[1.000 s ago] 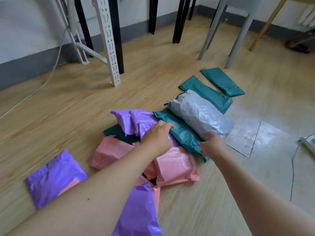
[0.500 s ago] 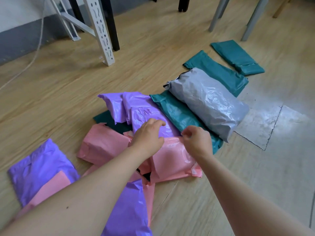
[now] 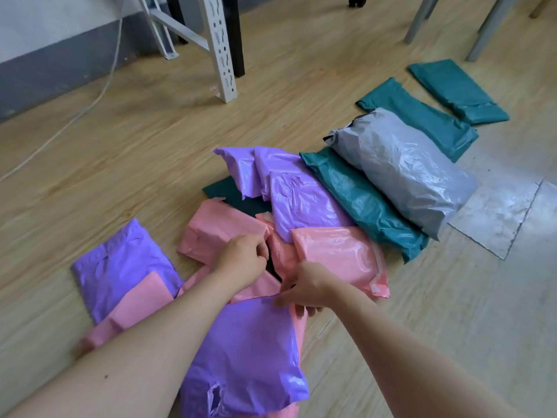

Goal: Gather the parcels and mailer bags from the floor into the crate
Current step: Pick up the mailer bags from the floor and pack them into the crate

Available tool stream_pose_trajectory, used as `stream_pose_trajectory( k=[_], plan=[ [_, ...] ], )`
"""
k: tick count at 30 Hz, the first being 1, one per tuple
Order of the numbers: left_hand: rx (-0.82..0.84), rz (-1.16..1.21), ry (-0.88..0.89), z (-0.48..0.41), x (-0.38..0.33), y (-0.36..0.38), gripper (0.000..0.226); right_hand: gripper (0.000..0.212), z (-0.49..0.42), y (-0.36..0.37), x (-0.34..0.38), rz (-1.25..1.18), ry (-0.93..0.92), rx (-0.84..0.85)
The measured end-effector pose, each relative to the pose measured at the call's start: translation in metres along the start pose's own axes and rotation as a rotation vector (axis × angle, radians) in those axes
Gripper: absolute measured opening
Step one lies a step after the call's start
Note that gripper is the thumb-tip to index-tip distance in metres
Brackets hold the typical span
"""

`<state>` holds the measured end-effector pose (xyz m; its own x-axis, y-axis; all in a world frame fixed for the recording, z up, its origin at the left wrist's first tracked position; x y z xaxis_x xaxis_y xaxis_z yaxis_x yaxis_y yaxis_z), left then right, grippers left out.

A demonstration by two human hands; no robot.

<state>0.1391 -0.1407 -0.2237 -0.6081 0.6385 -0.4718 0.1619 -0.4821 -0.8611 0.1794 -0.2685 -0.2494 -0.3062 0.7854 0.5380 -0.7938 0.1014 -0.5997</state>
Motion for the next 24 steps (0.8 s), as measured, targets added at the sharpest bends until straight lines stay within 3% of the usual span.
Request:
stream_pose_trajectory(
  k=[4,7,13,17,24],
  plan=[
    [0.038,-0.003,-0.042,0.011,0.023,-0.011,0.023,0.003,0.0,0.013,0.012,0.026,0.027,-0.01],
    [0.049,-0.009,-0.056,0.016,0.04,-0.023,0.024,0.018,-0.001,0.005,0.021,-0.07,0.091,-0.109],
    [-0.058,-0.081,-0.128,0.035,0.069,-0.053,0.026,0.025,0.021,-0.007,0.054,-0.389,0.147,-0.2],
    [-0.142,0.029,-0.247,0.052,0.084,-0.079,0.027,0.023,0.042,-0.013,0.082,-0.528,0.152,-0.245],
    [-0.155,0.213,-0.403,0.1,0.114,-0.137,0.052,0.024,0.088,0.0,0.16,-0.547,0.031,-0.272]
  ],
)
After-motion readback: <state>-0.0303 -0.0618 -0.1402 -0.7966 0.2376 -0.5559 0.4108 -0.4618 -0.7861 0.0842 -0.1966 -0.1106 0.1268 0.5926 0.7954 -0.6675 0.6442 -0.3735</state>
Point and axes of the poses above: each hand's wrist, its own z-axis away from the middle knuckle, its own y-axis out of the palm, x = y × z, the point moved 6 cm from there along -z, towards the middle knuckle, and after that the axes turned 13 degrees about -x, right-handed, at the moved point
